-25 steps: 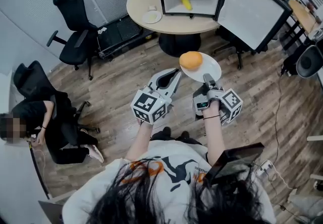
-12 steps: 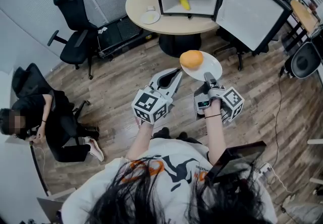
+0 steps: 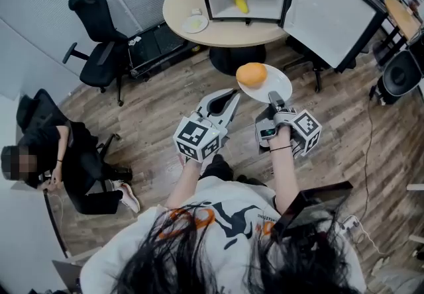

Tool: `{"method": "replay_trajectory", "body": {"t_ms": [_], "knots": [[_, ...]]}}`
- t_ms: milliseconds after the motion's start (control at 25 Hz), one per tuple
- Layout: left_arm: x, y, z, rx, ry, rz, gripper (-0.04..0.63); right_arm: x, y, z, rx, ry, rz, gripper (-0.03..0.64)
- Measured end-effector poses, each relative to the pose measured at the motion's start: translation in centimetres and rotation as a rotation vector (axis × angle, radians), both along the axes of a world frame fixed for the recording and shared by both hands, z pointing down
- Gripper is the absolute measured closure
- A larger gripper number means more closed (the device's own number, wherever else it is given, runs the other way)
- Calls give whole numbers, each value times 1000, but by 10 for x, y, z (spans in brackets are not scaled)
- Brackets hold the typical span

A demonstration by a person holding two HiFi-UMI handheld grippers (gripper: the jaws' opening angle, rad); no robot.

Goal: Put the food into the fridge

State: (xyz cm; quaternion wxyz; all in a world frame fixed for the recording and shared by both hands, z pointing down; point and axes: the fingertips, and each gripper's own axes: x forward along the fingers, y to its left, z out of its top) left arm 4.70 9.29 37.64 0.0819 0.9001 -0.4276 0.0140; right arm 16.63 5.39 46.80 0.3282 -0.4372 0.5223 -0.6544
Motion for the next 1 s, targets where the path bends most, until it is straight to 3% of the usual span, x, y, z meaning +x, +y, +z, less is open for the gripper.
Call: {"method": "replay_trajectory", "body": {"t_ms": [600, 1000], "knots": [[4, -6, 22, 75, -16, 26, 563, 1, -8, 23, 54, -13, 1, 572], [-64, -144, 14, 51, 8, 77, 563, -62, -136, 18, 16, -2, 51, 572]]}}
